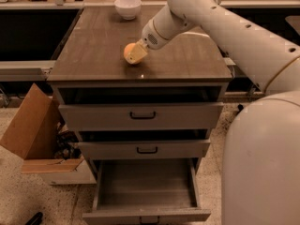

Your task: Place orange into bottom drawer

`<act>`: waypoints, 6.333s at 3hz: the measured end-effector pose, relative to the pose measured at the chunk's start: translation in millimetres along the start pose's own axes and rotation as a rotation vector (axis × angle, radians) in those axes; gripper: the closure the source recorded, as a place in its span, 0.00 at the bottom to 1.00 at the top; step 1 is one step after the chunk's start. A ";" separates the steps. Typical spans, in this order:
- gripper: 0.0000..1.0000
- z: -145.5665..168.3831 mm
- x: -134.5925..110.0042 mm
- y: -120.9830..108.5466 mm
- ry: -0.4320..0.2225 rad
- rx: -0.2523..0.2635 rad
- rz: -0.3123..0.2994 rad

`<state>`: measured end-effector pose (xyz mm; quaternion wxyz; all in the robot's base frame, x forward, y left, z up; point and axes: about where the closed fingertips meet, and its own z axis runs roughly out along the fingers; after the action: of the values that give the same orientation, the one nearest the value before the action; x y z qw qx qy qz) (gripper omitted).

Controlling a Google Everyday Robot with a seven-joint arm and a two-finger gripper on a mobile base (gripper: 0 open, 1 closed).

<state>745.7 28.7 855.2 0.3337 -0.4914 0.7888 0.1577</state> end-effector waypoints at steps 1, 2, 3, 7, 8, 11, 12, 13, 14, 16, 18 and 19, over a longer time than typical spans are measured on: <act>0.73 -0.7 -2.9 2.1 -0.007 -0.003 0.011; 0.96 -29.5 -2.5 11.9 -0.055 0.003 0.017; 1.00 -73.7 18.0 33.4 -0.070 -0.016 0.006; 1.00 -106.0 76.8 107.7 -0.004 -0.020 0.022; 1.00 -101.0 107.0 137.3 -0.003 0.004 0.088; 1.00 -54.6 168.9 174.9 0.007 -0.036 0.193; 1.00 -12.8 202.2 192.4 -0.029 -0.085 0.241; 1.00 43.3 241.4 210.1 -0.077 -0.149 0.323; 1.00 49.9 245.6 210.7 -0.071 -0.149 0.320; 1.00 98.0 310.5 191.6 -0.155 -0.177 0.374; 1.00 155.0 388.3 191.5 -0.180 -0.257 0.521; 1.00 155.1 388.4 191.6 -0.180 -0.257 0.521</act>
Offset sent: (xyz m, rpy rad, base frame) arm -0.0505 -0.0411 0.0548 0.1108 -0.0539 -0.0333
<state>520.3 -52.6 462.6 0.2858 -0.2947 0.8292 0.3794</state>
